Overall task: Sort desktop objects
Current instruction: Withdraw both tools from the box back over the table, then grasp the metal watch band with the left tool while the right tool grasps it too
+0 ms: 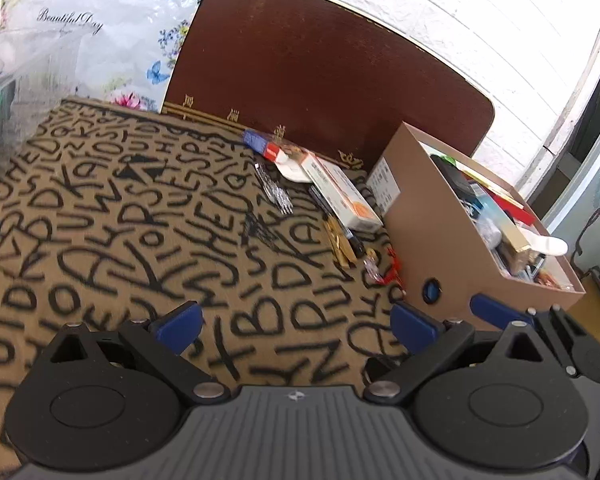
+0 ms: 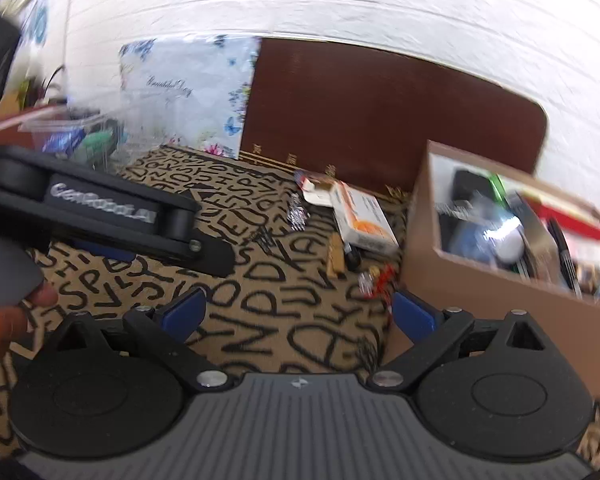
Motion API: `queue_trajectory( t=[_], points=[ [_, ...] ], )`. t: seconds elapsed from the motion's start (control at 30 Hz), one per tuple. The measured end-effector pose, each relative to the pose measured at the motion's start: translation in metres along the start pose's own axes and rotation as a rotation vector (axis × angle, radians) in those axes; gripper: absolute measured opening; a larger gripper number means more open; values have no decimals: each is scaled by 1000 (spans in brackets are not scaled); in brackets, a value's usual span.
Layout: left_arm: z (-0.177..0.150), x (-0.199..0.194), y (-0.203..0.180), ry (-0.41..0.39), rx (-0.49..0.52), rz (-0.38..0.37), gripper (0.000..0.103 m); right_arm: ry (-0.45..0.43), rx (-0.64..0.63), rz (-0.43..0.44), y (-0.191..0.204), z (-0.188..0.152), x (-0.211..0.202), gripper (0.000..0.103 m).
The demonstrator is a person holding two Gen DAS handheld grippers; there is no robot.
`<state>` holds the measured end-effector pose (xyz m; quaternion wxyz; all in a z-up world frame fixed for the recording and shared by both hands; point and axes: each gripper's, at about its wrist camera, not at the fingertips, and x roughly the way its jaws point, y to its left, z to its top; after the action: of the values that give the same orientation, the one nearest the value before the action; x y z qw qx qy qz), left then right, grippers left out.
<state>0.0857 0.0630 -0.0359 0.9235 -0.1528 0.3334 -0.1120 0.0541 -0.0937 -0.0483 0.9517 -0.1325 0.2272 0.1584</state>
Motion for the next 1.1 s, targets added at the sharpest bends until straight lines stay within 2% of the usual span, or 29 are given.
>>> queue_trajectory(
  t=[0.27,0.37,0.47,0.63,0.8,0.9,1.0,1.1],
  points=[
    [27,29,19,-5,-10,-14,101,-13,-121,-21,13,25,41,95],
    [38,43,24,3,-13,-15,101,1,-153,-34,15,31,59,90],
    [51,58,27,7,-13,-21,95,20,-173,-55,15,35,78,90],
    [67,86,30,13,-14,-21,92,44,-197,-95,11,40,109,83],
    [78,120,32,50,-11,-16,72,66,-203,-115,5,40,133,78],
    [81,135,33,62,-6,-18,66,74,-191,-80,1,39,145,67],
    [86,148,36,70,-15,-20,60,85,-177,-27,1,38,155,62],
    [92,158,38,71,-17,-25,60,94,-146,5,-1,39,168,58]
  ],
)
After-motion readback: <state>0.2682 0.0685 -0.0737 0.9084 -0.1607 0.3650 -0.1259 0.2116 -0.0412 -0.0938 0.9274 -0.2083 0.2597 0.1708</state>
